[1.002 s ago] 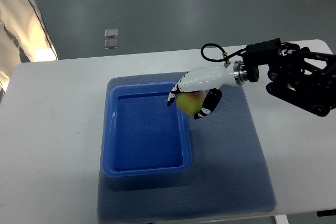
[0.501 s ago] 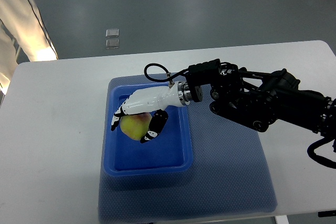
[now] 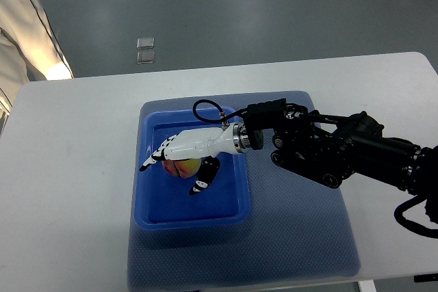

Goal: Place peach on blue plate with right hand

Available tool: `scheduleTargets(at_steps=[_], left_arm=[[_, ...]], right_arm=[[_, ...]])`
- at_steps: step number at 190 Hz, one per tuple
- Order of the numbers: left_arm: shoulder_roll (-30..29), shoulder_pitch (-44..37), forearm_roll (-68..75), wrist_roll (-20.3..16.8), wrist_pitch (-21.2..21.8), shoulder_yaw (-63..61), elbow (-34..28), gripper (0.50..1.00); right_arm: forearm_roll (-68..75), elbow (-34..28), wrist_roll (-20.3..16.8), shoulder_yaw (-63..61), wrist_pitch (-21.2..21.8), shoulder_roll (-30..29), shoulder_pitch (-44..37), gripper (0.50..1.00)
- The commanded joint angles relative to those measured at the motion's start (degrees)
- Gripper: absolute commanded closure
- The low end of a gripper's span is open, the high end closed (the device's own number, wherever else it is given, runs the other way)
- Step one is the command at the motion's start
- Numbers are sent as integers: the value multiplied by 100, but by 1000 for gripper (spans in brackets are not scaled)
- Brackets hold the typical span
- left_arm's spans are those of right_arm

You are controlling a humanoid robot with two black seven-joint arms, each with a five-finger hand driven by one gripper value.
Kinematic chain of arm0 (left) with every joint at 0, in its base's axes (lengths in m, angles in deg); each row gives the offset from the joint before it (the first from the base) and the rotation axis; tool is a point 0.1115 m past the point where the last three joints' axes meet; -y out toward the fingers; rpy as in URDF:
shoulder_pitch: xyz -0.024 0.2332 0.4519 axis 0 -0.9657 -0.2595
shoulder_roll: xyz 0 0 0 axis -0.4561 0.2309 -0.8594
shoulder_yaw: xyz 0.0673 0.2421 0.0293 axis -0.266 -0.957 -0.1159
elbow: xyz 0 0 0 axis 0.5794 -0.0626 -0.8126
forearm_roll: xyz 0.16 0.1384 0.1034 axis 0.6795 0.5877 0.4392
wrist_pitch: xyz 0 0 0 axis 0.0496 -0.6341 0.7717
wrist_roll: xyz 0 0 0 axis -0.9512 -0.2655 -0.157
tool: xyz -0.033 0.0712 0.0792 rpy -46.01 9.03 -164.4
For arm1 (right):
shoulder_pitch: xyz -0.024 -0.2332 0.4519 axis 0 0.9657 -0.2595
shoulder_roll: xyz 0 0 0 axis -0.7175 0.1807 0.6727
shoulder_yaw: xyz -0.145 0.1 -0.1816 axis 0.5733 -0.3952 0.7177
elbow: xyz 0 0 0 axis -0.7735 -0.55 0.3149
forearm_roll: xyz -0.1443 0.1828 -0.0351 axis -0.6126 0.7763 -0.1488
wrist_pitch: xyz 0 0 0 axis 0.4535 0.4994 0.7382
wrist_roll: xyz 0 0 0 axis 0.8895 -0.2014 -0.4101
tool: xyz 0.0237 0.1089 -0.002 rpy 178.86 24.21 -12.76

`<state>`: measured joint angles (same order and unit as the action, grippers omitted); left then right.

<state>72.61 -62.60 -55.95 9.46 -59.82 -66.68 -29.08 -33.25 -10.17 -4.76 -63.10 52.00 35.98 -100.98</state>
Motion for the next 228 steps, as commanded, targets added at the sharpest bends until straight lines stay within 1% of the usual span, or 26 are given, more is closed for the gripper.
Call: scheduleTargets(at_steps=[1, 36, 75, 118, 128, 129, 139, 149, 150, 160, 182, 196, 216, 228], left_arm=[[0, 0, 0, 5, 0, -1, 0, 500], [0, 0, 0, 5, 0, -1, 0, 500], [0, 0, 0, 5, 0, 8, 0, 500], [0, 0, 0, -4, 0, 8, 0, 500], [0, 0, 0, -4, 0, 8, 0, 500], [0, 0, 0, 5, 0, 8, 0, 500], [0, 0, 0, 5, 0, 8, 0, 500], [0, 0, 0, 5, 0, 8, 0, 500], [0, 0, 0, 5, 0, 8, 0, 500], [0, 0, 0, 5, 0, 8, 0, 500], [0, 0, 0, 5, 0, 8, 0, 500], [0, 0, 0, -4, 0, 8, 0, 500], [0, 0, 0, -4, 0, 8, 0, 500], [0, 0, 0, -4, 0, 8, 0, 500]], right_arm=[[36, -26, 0, -42, -23, -5, -3, 585], [572, -61, 0, -129, -32, 109, -47, 574], [1407, -34, -9, -1070, 21, 320, 58, 574], [2733, 326, -62, -2159, -23, 373, 542, 574], [2734, 326, -62, -2160, -23, 373, 542, 574], [3160, 439, -62, -2473, -23, 364, 638, 574], [3638, 545, -70, -2766, -32, 337, 735, 574], [3639, 546, -70, -2766, -32, 337, 735, 574], [4066, 659, -88, -2949, -41, 329, 796, 574], [4526, 809, -88, -3091, -111, 302, 849, 574], [5503, 1178, -88, -3135, -313, 302, 973, 574], [6424, 1495, -88, -3126, -445, 276, 1078, 574], [7322, 1688, -88, -3126, -472, 267, 1236, 574], [7796, 1794, -88, -3126, -560, 267, 1298, 574]])
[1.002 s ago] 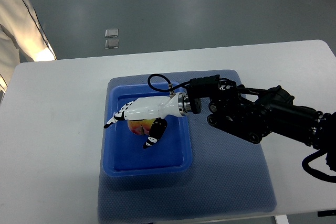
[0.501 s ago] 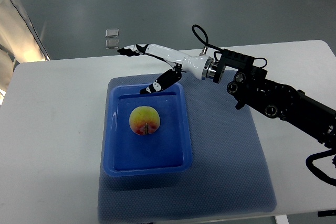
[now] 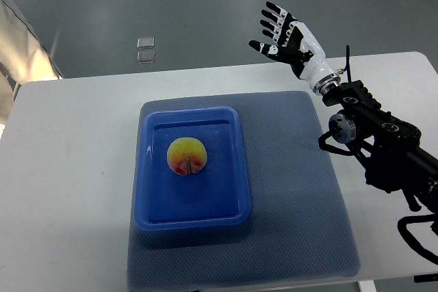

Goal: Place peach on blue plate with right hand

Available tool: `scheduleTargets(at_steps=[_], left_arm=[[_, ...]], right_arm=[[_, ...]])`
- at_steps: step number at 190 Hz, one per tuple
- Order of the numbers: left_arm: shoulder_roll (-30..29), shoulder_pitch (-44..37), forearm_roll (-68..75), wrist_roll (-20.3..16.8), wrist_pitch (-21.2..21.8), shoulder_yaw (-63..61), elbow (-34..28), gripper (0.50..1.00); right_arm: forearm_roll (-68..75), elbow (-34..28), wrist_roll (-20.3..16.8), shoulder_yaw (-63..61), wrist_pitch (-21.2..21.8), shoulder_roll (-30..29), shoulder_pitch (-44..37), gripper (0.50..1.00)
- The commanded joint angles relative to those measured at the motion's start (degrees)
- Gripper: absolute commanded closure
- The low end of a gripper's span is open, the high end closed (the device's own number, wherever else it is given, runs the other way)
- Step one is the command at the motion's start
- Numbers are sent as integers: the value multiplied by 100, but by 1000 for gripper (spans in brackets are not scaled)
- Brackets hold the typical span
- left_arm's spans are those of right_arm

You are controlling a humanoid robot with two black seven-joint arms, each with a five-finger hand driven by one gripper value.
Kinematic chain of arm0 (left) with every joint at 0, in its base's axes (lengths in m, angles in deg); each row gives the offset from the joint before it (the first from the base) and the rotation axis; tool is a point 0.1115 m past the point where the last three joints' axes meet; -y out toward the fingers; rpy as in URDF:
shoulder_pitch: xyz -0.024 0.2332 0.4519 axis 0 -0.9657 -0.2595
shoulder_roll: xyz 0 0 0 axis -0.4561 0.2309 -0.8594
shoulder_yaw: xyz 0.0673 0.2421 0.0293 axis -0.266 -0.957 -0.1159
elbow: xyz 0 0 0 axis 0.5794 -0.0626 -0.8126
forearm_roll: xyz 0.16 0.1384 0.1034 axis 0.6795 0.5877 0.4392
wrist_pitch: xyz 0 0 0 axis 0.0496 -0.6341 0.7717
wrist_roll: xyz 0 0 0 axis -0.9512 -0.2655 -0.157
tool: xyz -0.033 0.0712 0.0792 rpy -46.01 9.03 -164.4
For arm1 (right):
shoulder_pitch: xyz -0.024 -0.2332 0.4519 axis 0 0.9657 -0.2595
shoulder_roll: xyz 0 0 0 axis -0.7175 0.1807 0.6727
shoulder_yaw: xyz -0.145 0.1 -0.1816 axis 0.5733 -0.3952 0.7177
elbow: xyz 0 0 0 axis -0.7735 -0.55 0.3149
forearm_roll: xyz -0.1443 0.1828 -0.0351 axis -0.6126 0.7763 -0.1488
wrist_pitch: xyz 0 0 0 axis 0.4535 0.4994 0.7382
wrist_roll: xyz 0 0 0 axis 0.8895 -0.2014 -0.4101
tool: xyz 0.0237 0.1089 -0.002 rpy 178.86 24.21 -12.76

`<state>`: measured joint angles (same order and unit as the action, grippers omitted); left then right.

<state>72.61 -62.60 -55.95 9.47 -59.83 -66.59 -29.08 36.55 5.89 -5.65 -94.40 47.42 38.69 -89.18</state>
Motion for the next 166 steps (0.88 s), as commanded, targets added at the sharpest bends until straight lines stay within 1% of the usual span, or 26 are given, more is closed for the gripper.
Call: scheduleTargets(at_steps=[1, 17, 40, 53, 68, 87, 115, 126, 127, 129, 166], left_arm=[[0, 0, 0, -5, 0, 0, 0, 500], [0, 0, 0, 3, 0, 0, 0, 500], [0, 0, 0, 3, 0, 0, 0, 500], [0, 0, 0, -5, 0, 0, 0, 500], [0, 0, 0, -5, 0, 0, 0, 500], [0, 0, 0, 3, 0, 0, 0, 500], [0, 0, 0, 3, 0, 0, 0, 500], [0, 0, 0, -5, 0, 0, 0, 500], [0, 0, 0, -5, 0, 0, 0, 500], [0, 0, 0, 3, 0, 0, 0, 500], [0, 0, 0, 3, 0, 0, 0, 500]], right_arm=[[895, 213, -8, 13, -119, 5, 118, 572], [1265, 407, -96, 39, -181, 14, 100, 574], [1686, 539, -623, 74, -172, 14, 100, 574], [1739, 539, -755, 101, -181, -4, 100, 572], [1739, 539, -737, 92, -216, -22, 127, 572], [1730, 539, -632, 101, -445, -153, 153, 570], [1730, 539, -263, 83, -532, -162, 171, 570], [1722, 539, -245, 83, -532, -162, 171, 570], [1730, 539, -158, 66, -532, -154, 197, 570], [1730, 539, -140, 57, -532, -153, 197, 570], [1731, 547, -104, 13, -576, -162, 214, 570]])
